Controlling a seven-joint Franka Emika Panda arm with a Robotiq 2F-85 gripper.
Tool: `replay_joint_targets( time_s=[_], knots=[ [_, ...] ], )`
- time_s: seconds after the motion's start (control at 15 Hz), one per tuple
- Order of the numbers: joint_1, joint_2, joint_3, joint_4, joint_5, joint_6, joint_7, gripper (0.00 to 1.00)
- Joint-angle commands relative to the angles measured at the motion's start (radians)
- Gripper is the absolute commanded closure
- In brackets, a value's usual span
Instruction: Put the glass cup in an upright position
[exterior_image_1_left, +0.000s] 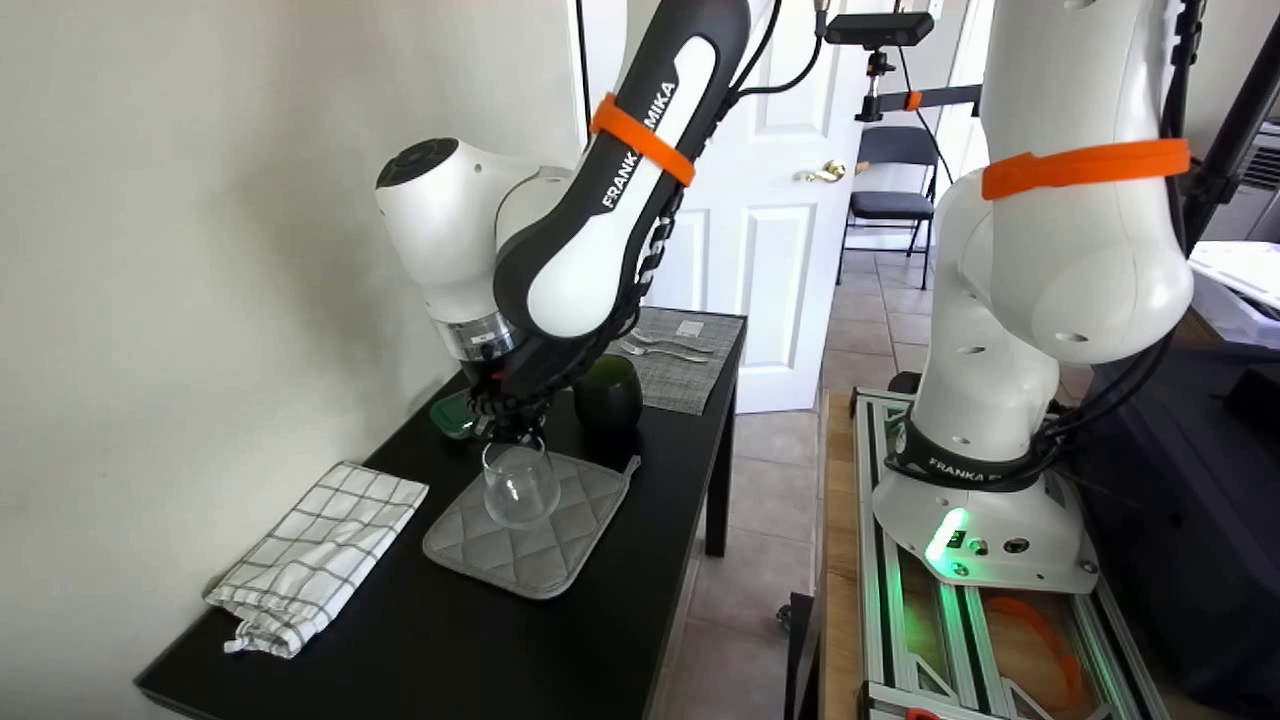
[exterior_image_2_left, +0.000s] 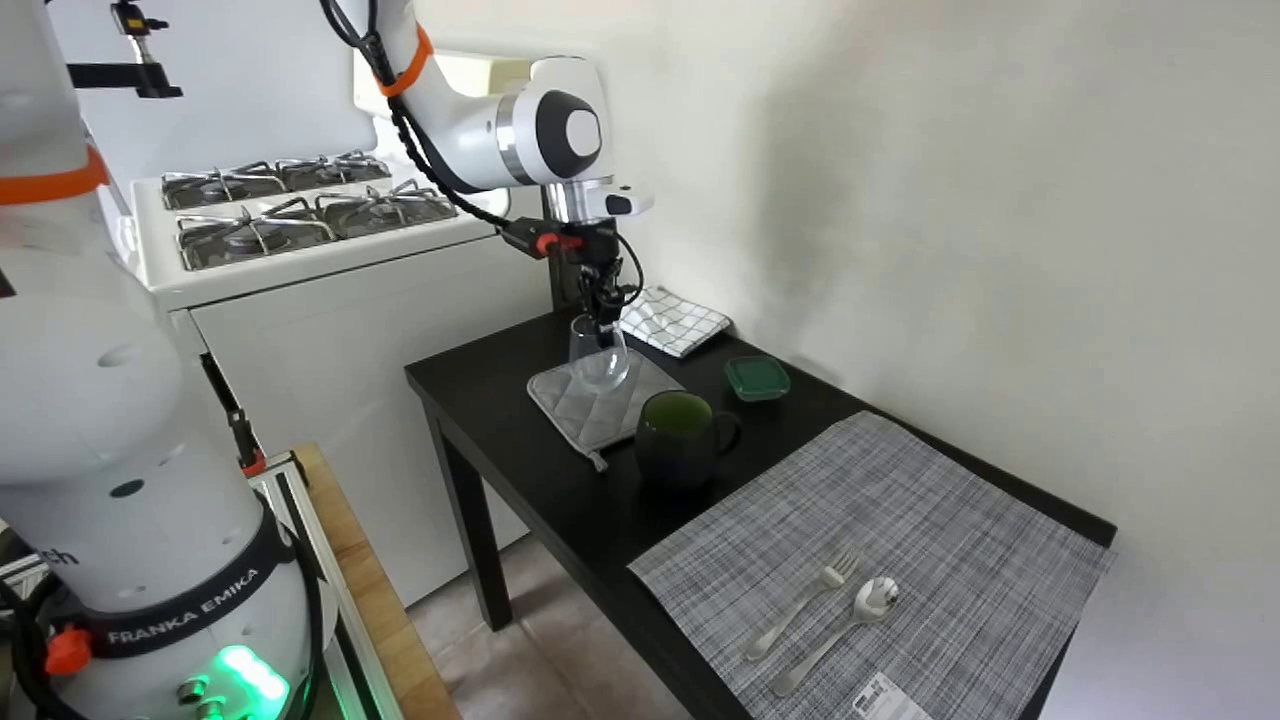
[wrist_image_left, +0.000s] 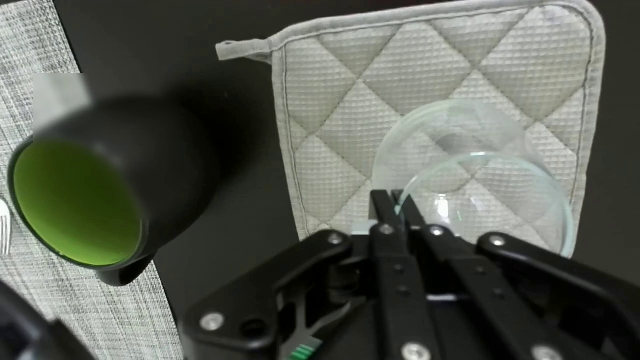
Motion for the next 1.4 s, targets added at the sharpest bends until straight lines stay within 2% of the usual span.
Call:
replay_joint_targets(
  time_s=[0.0,0.13,0.67,0.73,1.07,1.33],
  knots=[
    [-0.004,-0.031,-0.006,-0.047,0.015,0.06,0.013,0.71],
    [-0.006,-0.037,-0.009,-0.054,0.014,0.069,0.019,0.63],
    [-0.018,-0.175,0.003,-0.071,0.014,0.032,0.008,0.04],
    [-0.022,-0.202,0.007,-0.074,0.032,0.03,-0.004,0.0],
    [-0.039,-0.313,0.036,-0.068,0.029,-0.03,-0.006,0.0],
    [-0.049,-0.385,0.055,-0.069,0.072,-0.072,-0.029,0.0]
  ],
)
